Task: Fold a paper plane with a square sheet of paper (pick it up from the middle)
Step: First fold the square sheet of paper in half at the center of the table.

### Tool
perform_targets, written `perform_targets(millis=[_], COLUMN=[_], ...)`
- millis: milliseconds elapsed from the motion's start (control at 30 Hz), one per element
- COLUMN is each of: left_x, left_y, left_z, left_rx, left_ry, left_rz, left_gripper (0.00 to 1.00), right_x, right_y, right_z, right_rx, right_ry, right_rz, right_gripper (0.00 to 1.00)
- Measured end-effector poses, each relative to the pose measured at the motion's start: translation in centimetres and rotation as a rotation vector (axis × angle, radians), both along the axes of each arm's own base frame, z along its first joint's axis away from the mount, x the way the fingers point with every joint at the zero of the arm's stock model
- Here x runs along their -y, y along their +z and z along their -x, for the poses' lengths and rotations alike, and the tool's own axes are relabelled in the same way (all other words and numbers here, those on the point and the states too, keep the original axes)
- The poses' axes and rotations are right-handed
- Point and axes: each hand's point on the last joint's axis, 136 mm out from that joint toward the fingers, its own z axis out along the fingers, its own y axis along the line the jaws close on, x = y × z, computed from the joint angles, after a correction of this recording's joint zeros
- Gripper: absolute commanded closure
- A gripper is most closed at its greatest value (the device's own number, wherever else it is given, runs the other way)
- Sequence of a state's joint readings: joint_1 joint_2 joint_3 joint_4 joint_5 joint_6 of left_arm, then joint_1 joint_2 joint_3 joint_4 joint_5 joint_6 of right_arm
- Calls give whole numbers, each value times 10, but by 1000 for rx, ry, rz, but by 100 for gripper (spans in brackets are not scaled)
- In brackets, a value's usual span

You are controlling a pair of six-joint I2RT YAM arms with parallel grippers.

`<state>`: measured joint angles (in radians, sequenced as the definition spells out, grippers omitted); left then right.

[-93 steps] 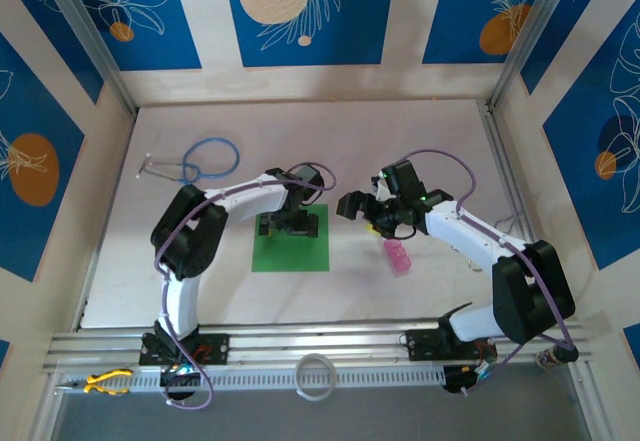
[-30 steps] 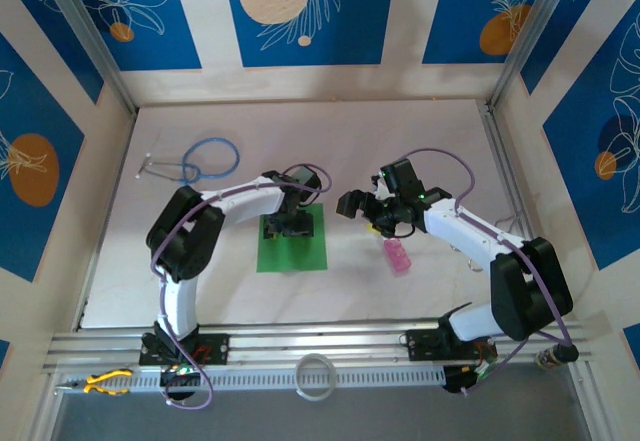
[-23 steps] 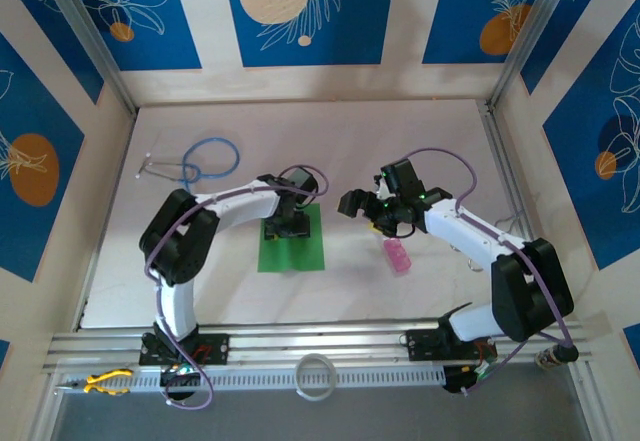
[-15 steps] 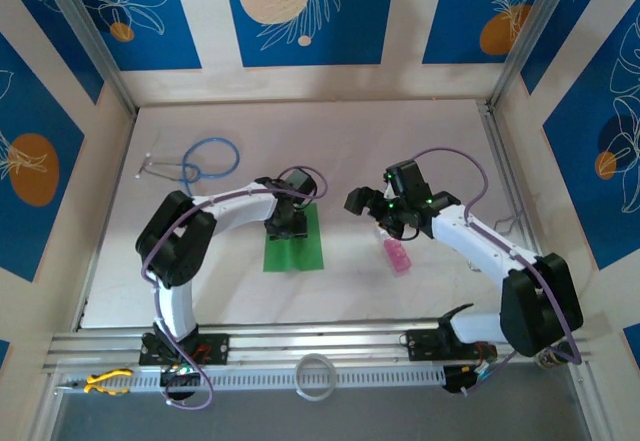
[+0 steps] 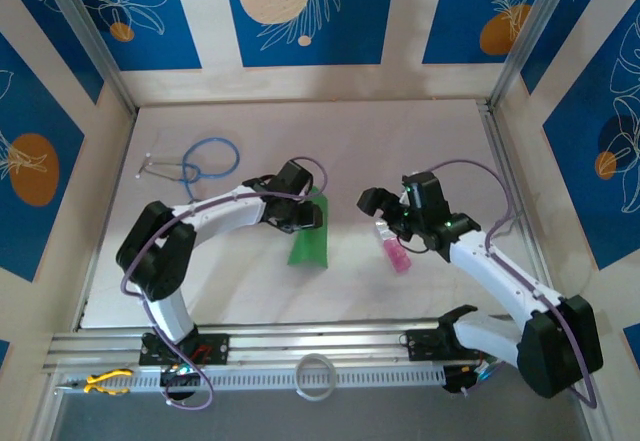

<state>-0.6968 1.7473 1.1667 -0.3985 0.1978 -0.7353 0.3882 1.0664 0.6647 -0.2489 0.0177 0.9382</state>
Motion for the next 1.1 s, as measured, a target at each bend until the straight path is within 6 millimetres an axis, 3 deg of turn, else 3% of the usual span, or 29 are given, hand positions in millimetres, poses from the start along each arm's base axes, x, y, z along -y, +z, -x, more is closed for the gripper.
perform_targets(millis=[133, 233, 467, 633, 800, 1100], left_x=[23, 30, 23, 20, 17, 4], left_y=[23, 27, 3, -20, -28, -40], left_z=[-4, -6, -1, 5, 8, 8], left_rx=[5, -13, -100, -150, -162, -135], left_ry=[-21, -10, 56, 87, 96, 110], left_rz=[187, 307, 425, 431, 417, 323], left_gripper=[57, 57, 57, 57, 55, 41], right_x=[9, 9, -3, -9, -15, -27], right_y=[-1, 4, 3, -5, -8, -7], right_z=[-3, -6, -6, -2, -2, -5], right_rx=[5, 12, -16, -59, -81, -92], right_ry=[-27, -18, 49, 82, 107, 144], right_rz=[-61, -112, -178, -197, -206, -205], right_gripper=[5, 5, 6, 7, 7, 7])
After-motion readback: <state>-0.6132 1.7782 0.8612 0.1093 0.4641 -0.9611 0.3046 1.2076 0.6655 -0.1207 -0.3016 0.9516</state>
